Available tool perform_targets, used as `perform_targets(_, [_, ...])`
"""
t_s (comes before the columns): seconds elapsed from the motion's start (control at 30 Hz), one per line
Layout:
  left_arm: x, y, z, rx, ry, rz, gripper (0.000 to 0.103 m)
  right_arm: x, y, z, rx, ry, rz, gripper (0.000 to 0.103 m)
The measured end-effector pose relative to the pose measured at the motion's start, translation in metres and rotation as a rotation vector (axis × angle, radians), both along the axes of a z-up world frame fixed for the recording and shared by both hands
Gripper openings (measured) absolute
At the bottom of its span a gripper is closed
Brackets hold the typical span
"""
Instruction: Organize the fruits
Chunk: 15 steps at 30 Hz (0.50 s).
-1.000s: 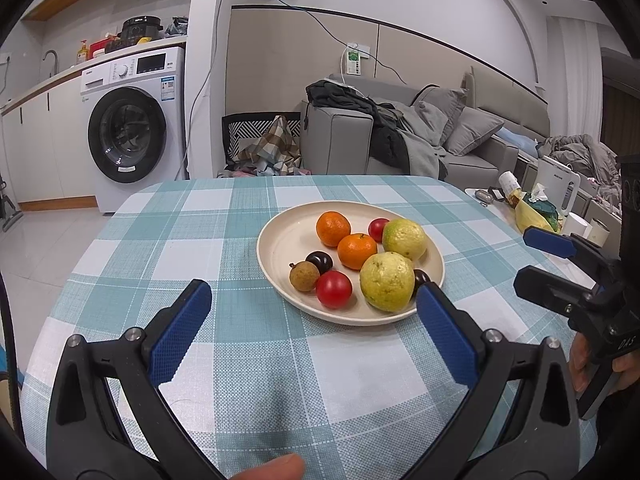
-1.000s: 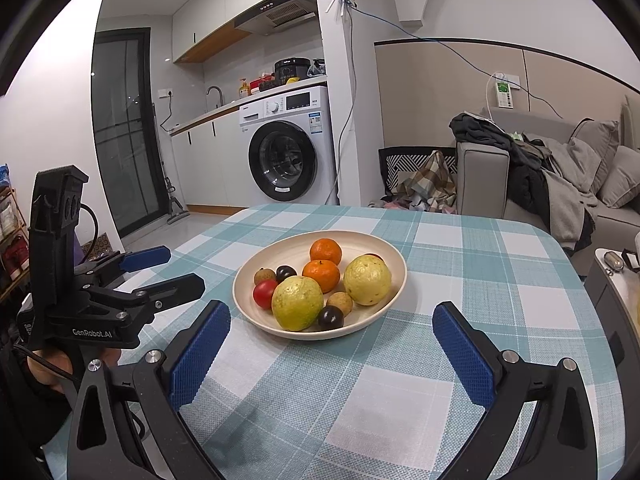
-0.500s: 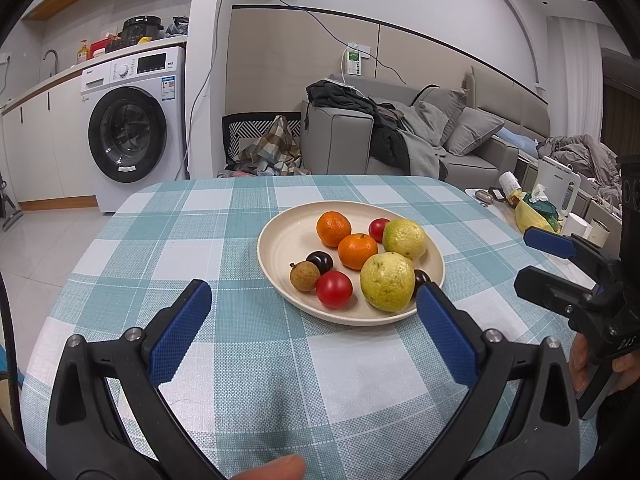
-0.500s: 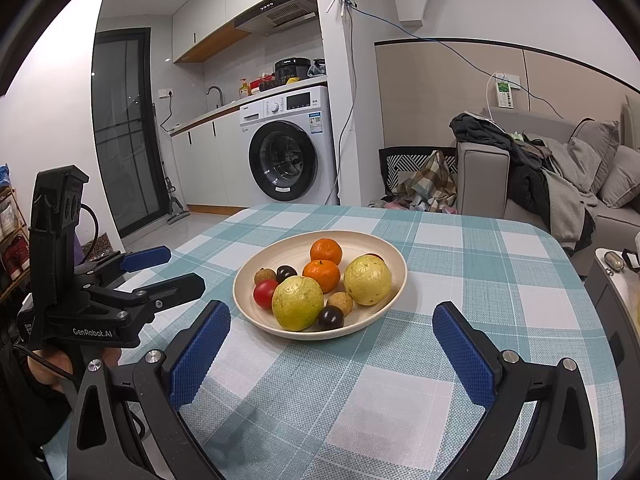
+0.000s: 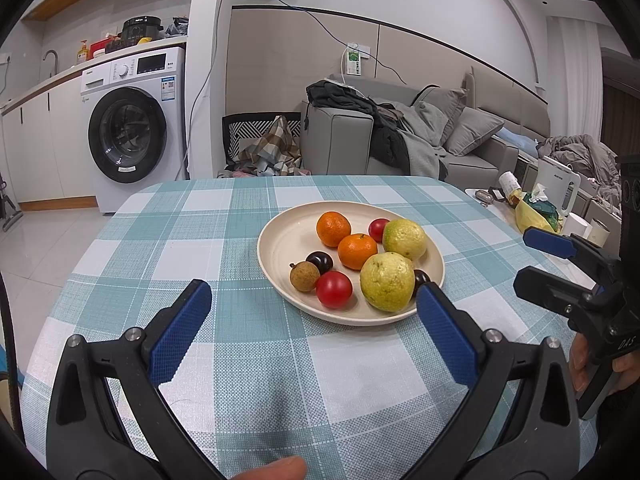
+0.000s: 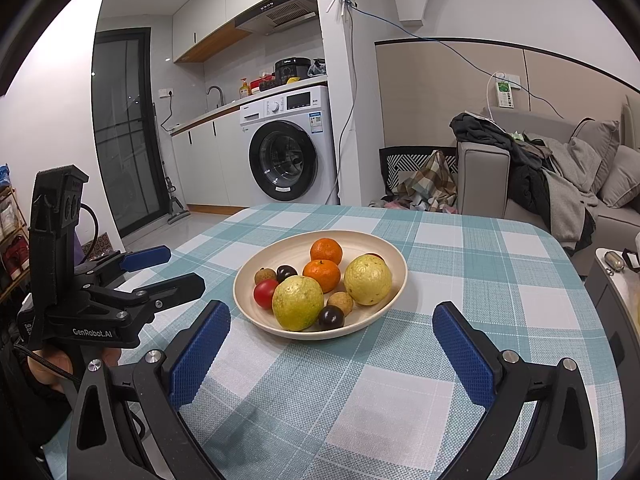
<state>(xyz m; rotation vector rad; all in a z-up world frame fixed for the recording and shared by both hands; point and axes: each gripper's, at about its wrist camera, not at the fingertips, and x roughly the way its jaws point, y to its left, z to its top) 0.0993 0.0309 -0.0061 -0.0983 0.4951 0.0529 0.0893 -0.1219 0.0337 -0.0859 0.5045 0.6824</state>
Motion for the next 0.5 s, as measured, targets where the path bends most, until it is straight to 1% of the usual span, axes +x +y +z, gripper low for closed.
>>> perform_targets(0.33, [-0.0004, -0.0004, 0.0001, 0.001, -0.005, -0.004, 0.102, -0.0003, 0.001, -0.0004, 0.0, -0.001, 0.001, 0.103])
perform_targets(0.5, [0.0026, -0.0033, 0.0049, 0.004, -0.01, -0.007, 0.102, -0.0007, 0.0013, -0.0007, 0.0, 0.0, 0.001, 0.103])
